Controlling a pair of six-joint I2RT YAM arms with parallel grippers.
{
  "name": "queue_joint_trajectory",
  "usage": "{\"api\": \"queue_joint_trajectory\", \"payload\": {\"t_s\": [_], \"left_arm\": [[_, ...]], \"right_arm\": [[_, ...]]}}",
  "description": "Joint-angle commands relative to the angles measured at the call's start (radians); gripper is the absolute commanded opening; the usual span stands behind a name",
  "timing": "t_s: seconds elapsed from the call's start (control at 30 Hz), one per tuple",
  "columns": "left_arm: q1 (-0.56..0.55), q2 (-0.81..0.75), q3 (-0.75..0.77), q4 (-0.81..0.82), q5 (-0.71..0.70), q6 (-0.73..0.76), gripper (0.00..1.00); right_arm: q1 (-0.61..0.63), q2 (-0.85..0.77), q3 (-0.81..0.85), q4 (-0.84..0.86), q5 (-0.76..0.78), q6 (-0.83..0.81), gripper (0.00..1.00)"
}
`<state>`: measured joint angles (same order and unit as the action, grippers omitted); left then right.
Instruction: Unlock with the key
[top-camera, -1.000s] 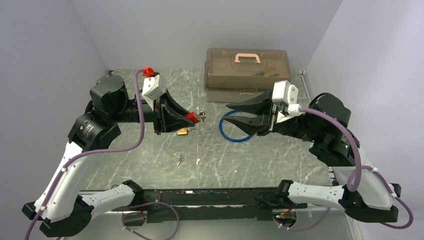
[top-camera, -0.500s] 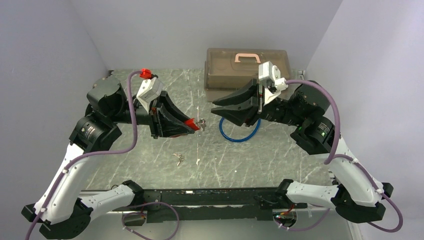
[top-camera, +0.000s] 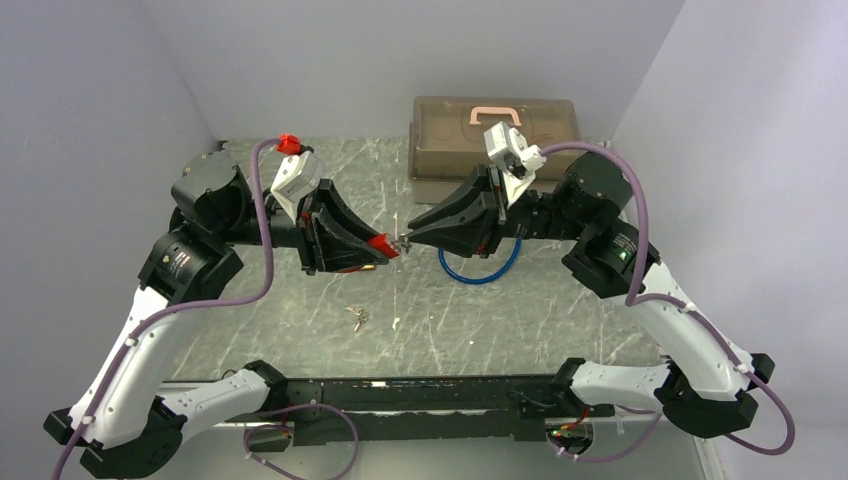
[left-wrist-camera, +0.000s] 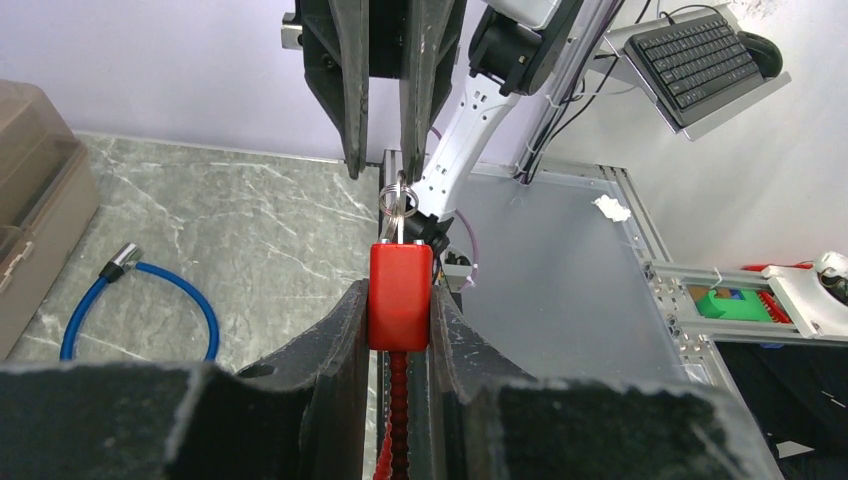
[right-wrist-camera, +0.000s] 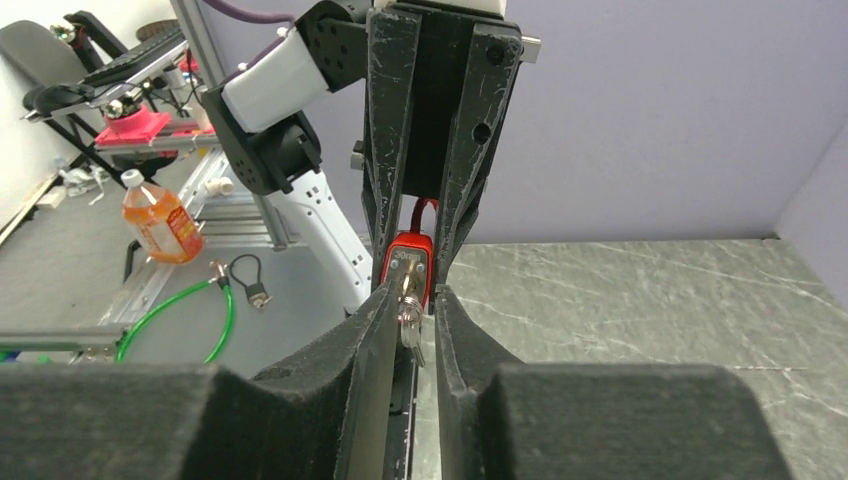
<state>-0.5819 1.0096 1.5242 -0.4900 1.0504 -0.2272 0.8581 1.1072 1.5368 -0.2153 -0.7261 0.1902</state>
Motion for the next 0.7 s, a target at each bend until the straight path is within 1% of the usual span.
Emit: {"api": "queue_joint_trajectory", "payload": {"t_s": [0.0,0.13,0.23,0.27,0.33,0.37,0.67], "left_arm": [[0.007,-0.006,0.031,0.054,0.017,-0.012,0.0],[0.008,-0.005,0.034,0.051,0.014,-0.012,0.0],[0.011,-0.003,0.036,0.052,0.011,-0.012,0.0],[0.011,-0.002,0.035,0.053,0.011,-0.011,0.0],[0.011,-0.002,0.036,0.054,0.01,-0.012,0.0],[0.011,-0.002,0.037,0.053,0.01,-0.012,0.0],[0.013,-0.003,0.036,0.052,0.007,-0.011,0.0]], "right_arm": [[-0.004,0.006,0.022,0.042,-0.053,0.025,0.21],[-0.005,0.008,0.026,0.038,-0.052,0.019,0.17],[-0.004,0.009,0.026,0.036,-0.051,0.015,0.12],[-0.005,0.01,0.025,0.033,-0.048,0.015,0.1],[-0.005,0.01,0.024,0.034,-0.045,0.012,0.02],[-0.005,0.011,0.023,0.034,-0.044,0.013,0.0],[-0.006,0.029,0.039,-0.015,-0.02,-0.02,0.0]]}}
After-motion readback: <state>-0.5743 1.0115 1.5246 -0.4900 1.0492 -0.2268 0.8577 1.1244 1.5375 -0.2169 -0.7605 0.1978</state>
